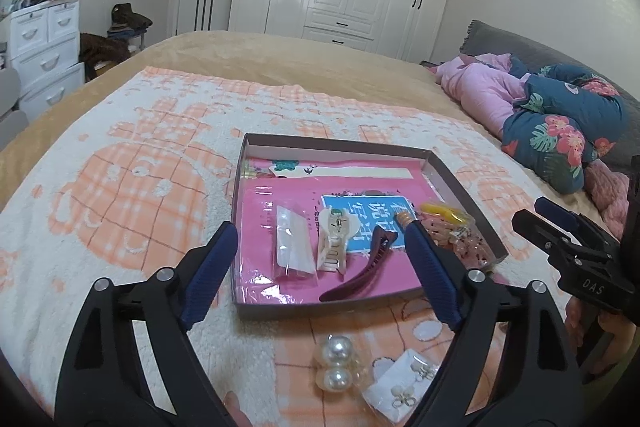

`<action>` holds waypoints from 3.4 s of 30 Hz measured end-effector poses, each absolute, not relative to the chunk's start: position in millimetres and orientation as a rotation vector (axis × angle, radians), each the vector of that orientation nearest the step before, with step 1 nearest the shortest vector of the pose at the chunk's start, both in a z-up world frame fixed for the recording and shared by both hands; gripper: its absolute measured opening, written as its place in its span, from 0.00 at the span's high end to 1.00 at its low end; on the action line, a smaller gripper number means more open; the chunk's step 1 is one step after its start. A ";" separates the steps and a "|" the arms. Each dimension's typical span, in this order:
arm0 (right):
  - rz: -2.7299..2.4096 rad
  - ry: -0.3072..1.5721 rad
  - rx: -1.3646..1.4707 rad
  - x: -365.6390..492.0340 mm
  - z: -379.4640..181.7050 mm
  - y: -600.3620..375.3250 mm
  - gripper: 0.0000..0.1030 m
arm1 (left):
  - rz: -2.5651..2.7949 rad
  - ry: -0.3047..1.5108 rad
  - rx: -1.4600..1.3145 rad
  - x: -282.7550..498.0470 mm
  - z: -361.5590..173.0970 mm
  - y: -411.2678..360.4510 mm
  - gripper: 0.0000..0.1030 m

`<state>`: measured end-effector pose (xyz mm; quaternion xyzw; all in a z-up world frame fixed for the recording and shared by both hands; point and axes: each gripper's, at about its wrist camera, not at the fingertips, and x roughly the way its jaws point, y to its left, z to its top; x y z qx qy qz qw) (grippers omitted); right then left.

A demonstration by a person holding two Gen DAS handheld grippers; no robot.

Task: Organize jewelry
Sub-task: 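Withdraw both open tools from the tray toward the earring card and blue box, then grasp the earring card with the left tool while the right tool grasps the small blue box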

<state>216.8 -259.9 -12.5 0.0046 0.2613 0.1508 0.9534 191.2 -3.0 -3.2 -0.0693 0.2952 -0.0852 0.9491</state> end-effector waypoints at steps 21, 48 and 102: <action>0.286 0.480 -0.044 164.3 -5.9 -273.5 0.17 | -0.196 0.567 -0.123 155.5 7.0 -12.2 0.19; 0.225 0.565 -0.023 138.3 -28.7 -296.6 0.17 | -0.301 0.631 -0.048 134.5 -14.1 -40.3 0.19; 0.266 0.852 -0.058 181.0 -99.2 -290.8 0.56 | -0.497 0.826 0.155 139.9 -90.3 -92.4 0.52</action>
